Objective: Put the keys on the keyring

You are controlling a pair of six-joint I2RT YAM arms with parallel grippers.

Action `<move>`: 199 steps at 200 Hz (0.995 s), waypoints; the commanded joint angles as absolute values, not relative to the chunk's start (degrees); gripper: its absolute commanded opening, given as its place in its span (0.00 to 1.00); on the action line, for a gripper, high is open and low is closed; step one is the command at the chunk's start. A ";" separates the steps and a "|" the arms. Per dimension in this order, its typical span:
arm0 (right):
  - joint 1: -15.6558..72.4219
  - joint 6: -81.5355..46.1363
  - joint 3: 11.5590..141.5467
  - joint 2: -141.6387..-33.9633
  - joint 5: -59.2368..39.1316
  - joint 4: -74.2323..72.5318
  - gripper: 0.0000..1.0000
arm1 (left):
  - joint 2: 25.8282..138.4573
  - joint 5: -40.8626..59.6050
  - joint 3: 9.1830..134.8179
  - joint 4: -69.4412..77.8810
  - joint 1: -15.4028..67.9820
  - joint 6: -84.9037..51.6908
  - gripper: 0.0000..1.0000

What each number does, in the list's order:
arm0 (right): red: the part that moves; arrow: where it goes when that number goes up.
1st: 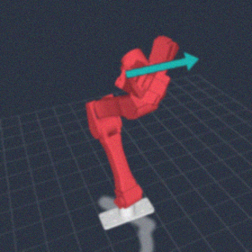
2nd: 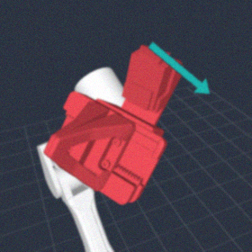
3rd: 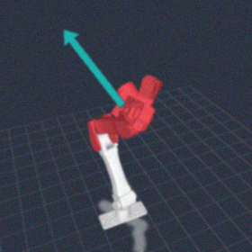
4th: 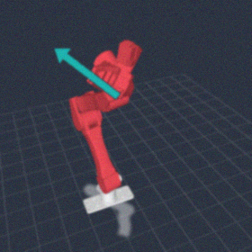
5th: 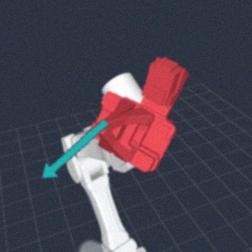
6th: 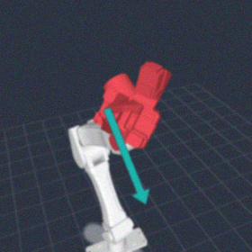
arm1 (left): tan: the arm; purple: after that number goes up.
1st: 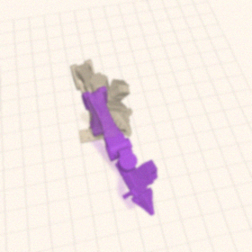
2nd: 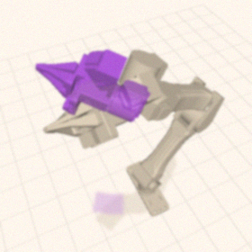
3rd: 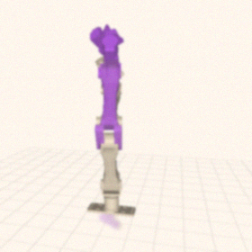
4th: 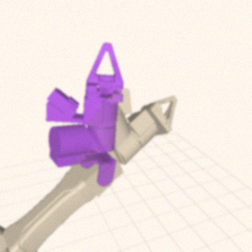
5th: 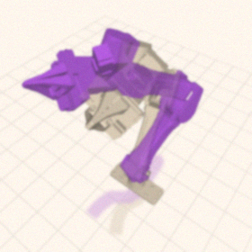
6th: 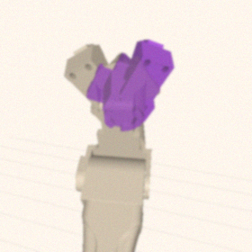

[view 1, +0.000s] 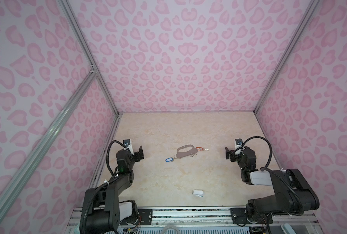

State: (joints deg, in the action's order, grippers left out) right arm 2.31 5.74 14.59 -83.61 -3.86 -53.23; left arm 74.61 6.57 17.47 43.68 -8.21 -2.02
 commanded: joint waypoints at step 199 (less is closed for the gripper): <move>0.00 4.05 12.62 -89.78 -10.37 -71.01 1.00 | 84.51 1.27 19.07 55.66 -1.32 -1.12 0.97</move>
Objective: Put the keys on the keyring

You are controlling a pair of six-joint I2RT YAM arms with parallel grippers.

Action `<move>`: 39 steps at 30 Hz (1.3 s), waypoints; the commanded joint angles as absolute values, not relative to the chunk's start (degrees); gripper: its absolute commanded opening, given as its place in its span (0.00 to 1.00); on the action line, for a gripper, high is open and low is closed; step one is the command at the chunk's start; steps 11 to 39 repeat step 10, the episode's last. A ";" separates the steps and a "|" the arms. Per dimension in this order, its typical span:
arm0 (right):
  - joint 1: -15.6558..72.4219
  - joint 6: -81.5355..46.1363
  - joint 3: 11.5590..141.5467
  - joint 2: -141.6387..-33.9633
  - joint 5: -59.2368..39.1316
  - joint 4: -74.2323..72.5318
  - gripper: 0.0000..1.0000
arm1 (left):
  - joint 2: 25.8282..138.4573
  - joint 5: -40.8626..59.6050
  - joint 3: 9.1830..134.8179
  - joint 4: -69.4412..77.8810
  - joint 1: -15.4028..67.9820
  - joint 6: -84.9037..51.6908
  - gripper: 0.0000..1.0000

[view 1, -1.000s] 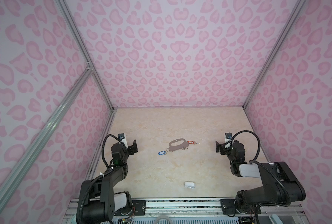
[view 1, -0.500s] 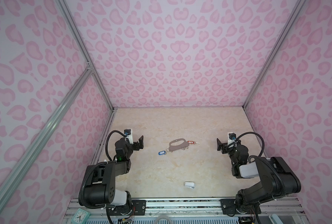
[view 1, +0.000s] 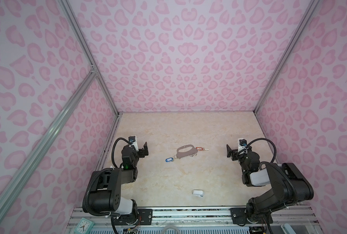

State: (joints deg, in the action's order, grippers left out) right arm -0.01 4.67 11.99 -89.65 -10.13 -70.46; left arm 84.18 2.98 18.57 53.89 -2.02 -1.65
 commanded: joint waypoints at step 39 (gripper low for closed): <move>-0.73 3.12 15.22 -89.67 -10.37 -66.40 1.00 | 84.20 1.48 18.81 55.99 -1.58 -1.58 0.97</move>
